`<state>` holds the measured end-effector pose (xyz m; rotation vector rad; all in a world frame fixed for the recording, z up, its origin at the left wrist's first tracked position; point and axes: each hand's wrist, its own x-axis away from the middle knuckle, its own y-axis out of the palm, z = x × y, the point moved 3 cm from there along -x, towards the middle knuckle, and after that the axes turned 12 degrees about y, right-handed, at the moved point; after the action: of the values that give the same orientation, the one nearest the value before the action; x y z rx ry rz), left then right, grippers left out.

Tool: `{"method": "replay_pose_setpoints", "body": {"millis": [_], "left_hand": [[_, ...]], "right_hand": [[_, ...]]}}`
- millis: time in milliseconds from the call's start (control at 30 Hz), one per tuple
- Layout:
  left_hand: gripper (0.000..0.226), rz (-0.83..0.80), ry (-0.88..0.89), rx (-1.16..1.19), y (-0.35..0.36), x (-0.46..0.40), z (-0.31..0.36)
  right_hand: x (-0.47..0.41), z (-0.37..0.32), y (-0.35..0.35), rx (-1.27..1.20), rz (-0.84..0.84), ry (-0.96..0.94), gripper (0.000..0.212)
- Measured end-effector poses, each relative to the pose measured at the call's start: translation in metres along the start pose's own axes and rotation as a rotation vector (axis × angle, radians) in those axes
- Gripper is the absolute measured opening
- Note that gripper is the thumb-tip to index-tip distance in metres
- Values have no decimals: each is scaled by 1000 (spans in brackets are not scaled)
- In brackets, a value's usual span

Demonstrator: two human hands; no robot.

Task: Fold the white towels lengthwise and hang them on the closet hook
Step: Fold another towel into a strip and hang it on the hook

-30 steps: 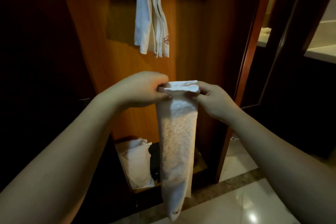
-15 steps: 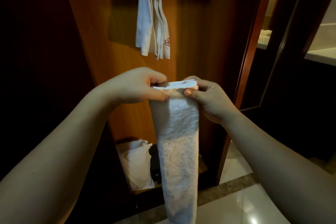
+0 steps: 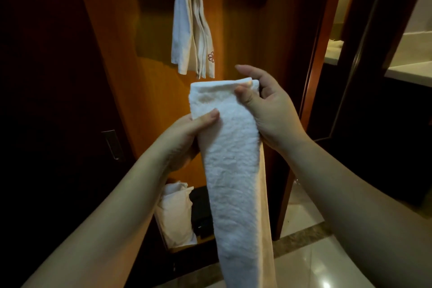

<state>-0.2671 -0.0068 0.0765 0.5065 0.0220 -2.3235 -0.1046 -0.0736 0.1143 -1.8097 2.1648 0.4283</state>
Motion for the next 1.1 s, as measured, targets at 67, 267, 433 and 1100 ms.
{"method": "replay_pose_setpoints", "body": {"millis": [67,267,433,1100], "left_hand": [[53,14,10,-49,-1,-5,3],[39,129,2,69,3,-26,27],[41,205,-18,12,-5,-45,41],[40,364,99,-98,-17,-78,85]], "right_hand": [[-5,3,-3,-2,20,30,42],[-4,88,-27,-317,18,572,80],[27,162,-8,-361,-125,767,62],[33,140,-2,410,54,431,68]]}}
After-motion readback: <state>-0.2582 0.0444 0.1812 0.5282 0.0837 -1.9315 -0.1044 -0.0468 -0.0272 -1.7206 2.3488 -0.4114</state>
